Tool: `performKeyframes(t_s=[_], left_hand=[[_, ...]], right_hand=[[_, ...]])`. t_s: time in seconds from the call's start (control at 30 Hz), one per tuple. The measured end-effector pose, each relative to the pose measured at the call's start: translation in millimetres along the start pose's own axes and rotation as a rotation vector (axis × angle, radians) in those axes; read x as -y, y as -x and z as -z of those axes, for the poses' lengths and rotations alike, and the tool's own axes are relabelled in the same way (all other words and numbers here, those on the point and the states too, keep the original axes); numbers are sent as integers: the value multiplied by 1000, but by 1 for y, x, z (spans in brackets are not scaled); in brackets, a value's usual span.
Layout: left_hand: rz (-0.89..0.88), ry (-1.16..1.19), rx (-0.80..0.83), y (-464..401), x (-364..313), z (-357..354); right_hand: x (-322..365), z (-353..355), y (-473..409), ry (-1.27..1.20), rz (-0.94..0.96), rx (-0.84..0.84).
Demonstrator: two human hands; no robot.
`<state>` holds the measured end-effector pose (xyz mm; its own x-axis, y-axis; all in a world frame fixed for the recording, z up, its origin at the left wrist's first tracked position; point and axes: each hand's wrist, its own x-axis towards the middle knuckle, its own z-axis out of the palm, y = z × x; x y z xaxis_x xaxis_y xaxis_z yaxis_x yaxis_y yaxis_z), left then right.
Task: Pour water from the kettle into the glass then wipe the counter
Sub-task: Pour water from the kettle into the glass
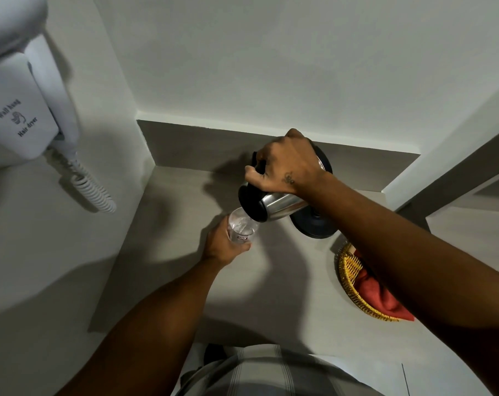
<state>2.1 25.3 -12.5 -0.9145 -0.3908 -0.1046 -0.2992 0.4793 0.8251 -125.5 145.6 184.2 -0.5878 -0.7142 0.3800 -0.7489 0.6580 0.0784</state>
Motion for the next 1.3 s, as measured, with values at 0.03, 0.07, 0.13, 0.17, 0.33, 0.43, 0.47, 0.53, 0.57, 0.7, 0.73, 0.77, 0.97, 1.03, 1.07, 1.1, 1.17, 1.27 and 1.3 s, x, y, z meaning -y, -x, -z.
performKeyframes(t_s=[0.03, 0.07, 0.13, 0.17, 0.33, 0.43, 0.47, 0.53, 0.57, 0.7, 0.73, 0.77, 0.97, 1.03, 1.07, 1.1, 1.17, 1.27, 1.3], left_hand=[[-4, -6, -4, 0, 0, 0], [-10, -12, -9, 0, -1, 0], [-21, -25, -13, 0, -2, 0], [-23, -29, -13, 0, -2, 0], [-12, -34, -8, 0, -1, 1], [-6, -35, -4, 0, -1, 0], [-5, -34, -3, -1, 0, 0], [-3, -22, -2, -1, 1, 0], [-3, -17, -5, -1, 1, 0], [4, -26, -2, -1, 1, -1], [2, -28, -8, -1, 1, -1], [0, -33, -14, -1, 0, -1], [-13, -38, -15, 0, -1, 0], [-14, -39, -14, -1, -1, 1], [-14, -41, -12, -1, -1, 0], [-15, -41, -10, -1, -1, 0], [-12, -43, -6, 0, -1, 0], [-12, -24, 1, 0, 0, -2], [-12, -14, -9, -1, 0, 0]], right_hand=[[0, 1, -1, 6, 6, 3], [0, 2, -2, 10, 13, 4], [0, 4, -3, 9, 29, 1], [0, 5, -3, 5, 36, -4], [1, 11, -5, 25, 60, -29], [0, 13, -6, 29, 91, -30], [0, 14, -6, 25, 97, -35], [0, 16, -7, 21, 98, -37], [1, 16, -7, 23, 98, -37], [0, 16, -6, 30, 101, -30], [-1, 16, -6, 28, 100, -31], [-2, 15, -5, 24, 98, -30], [-7, 12, -3, 14, 74, -31], [-8, 12, -2, -1, 69, -52], [-8, 12, -2, -10, 68, -61], [-8, 12, -1, -16, 67, -71], [-9, 13, 0, -30, 60, -79], [-10, 12, 2, -56, 42, -97], [-9, 12, 0, -65, 37, -101]])
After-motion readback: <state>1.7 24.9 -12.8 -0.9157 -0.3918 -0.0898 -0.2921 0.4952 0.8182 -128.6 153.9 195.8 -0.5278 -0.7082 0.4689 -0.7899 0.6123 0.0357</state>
